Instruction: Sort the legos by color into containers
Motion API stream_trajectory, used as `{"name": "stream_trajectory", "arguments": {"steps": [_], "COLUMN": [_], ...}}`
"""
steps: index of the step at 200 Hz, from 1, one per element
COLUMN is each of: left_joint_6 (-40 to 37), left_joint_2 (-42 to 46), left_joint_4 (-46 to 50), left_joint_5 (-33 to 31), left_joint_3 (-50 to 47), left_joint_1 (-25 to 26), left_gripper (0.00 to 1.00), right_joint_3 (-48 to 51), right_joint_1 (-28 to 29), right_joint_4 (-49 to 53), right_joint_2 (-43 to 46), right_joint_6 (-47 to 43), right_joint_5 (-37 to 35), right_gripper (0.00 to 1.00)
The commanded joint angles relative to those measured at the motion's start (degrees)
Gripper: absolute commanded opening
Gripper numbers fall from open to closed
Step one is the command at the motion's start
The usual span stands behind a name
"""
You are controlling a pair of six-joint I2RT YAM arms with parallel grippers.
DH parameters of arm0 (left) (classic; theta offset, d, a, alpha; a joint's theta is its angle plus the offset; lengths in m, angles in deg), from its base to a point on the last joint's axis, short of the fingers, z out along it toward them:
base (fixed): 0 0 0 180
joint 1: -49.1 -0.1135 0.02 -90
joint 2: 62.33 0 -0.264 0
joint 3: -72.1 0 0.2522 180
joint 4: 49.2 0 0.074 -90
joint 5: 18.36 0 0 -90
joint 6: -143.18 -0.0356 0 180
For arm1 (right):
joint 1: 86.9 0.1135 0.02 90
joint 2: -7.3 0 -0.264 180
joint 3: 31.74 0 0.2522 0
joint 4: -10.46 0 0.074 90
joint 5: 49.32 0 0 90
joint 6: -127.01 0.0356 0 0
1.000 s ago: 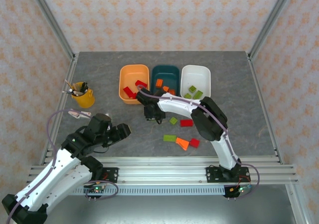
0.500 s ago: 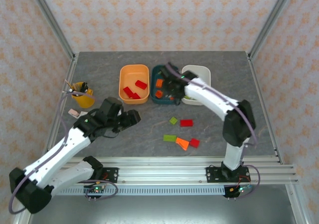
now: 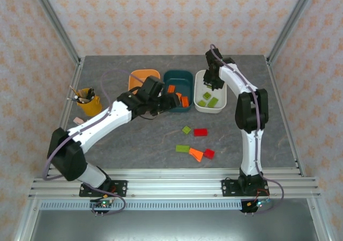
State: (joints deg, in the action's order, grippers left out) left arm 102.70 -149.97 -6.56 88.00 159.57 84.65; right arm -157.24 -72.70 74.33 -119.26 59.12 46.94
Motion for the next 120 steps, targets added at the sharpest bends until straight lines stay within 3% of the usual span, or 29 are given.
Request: {"name": "stream_trajectory", "arguments": {"steps": [1,29,55,82,120], "left_joint_6": [-1.9,-2.6,-2.9,-1.4,8.5], "left_joint_2": [-3.3,-6.7,-7.8,-7.5,-7.3], "left_joint_4": [-0.5,0.5,2.0,3.8,9.3], "left_joint_5": [0.0,-0.2,-0.5,-1.1,-1.4], "left_joint_3": [4.4,6.5,6.9,6.8,7.1], "left_joint_1": [0.8,1.8,2.7,3.9,5.6], "left_gripper": [0.77,0.76,0.76,0.76,0.74], "right_joint_3": [-6.6,-12.6,-14.9,-13.4,-7.4], "right_joint_1": [-1.1,-1.8,-1.8,-1.1,1.0], "right_joint_4": [4.7,7.6,8.9,8.3,7.8], "right_joint_2": [-4.9,-10.6,-11.0,-5.9,6.6], "right_joint_6": [-1.9,-2.2,-2.5,-3.2,-4.7], "right_joint_5": [0.9,2.3,3.3,2.9,1.5], "right_gripper": [0.26,0.3,0.47,0.58,0.58]}}
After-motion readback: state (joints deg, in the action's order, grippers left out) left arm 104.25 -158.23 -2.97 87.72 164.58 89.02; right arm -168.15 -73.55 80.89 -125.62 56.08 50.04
